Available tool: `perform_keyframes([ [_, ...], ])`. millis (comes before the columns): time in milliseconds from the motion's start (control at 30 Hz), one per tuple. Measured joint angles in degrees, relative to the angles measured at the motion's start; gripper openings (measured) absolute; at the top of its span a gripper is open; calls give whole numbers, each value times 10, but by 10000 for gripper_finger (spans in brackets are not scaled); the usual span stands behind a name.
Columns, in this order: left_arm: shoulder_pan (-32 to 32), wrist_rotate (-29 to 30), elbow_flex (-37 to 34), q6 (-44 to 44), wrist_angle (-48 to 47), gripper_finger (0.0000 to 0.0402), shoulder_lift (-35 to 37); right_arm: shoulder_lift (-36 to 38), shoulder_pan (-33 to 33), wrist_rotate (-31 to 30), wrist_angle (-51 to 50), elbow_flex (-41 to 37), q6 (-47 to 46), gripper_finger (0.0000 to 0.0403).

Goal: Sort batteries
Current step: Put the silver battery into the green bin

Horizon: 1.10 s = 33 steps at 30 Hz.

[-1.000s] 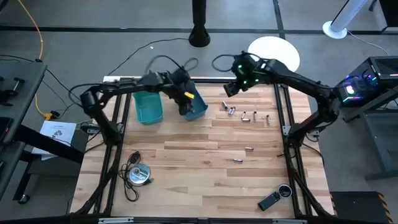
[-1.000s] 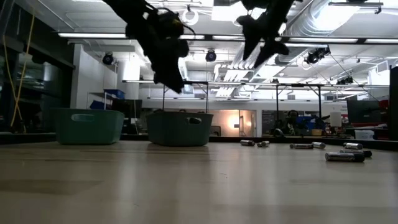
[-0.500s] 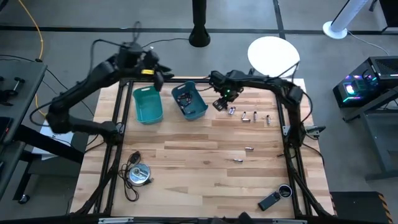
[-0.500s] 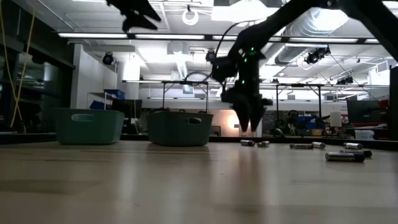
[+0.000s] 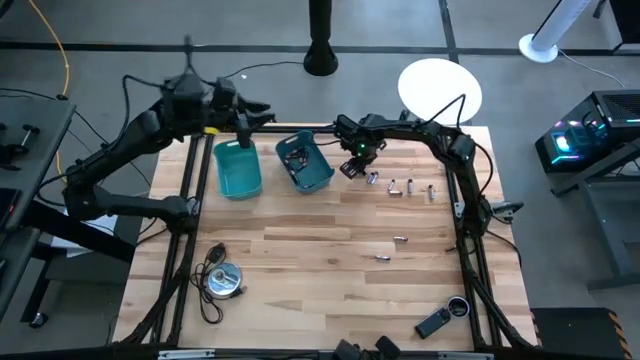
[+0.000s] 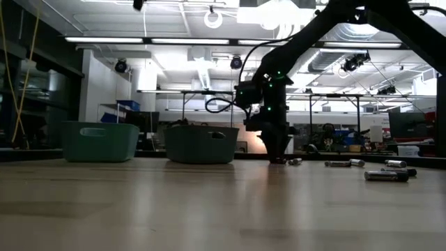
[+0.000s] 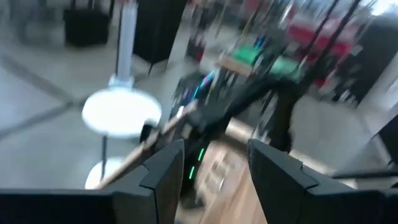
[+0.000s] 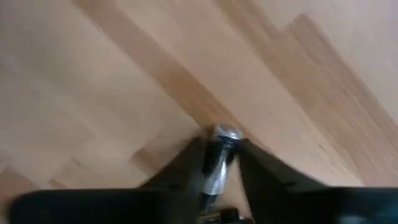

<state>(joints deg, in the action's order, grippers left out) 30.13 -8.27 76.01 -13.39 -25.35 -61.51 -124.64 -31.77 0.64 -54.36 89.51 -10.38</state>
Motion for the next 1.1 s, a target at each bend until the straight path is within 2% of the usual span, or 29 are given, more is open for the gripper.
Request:
perform_keyframes([
  [33,-2,0,0,0,21,170,6,6,3,-1,-2,0,4,49],
  [100,-4,0,0,8,54,170,18,21,6,-3,-2,-3,12,22],
  [233,-4,12,0,43,81,170,39,79,11,4,-2,-7,-12,38],
  [333,0,38,0,65,87,170,51,136,20,13,35,-3,-30,26],
  [433,6,58,0,80,86,170,58,174,37,51,136,-5,-50,20],
  [533,14,75,0,81,85,170,60,194,62,136,294,-2,-77,20],
  [600,19,75,0,80,83,170,60,186,78,171,385,-2,-107,20],
  [833,20,75,0,65,82,170,59,100,128,202,654,-4,-240,20],
  [933,20,75,0,53,82,170,59,61,138,203,727,-4,-295,20],
  [1100,19,74,0,38,85,170,59,22,141,195,790,-4,-341,20],
])
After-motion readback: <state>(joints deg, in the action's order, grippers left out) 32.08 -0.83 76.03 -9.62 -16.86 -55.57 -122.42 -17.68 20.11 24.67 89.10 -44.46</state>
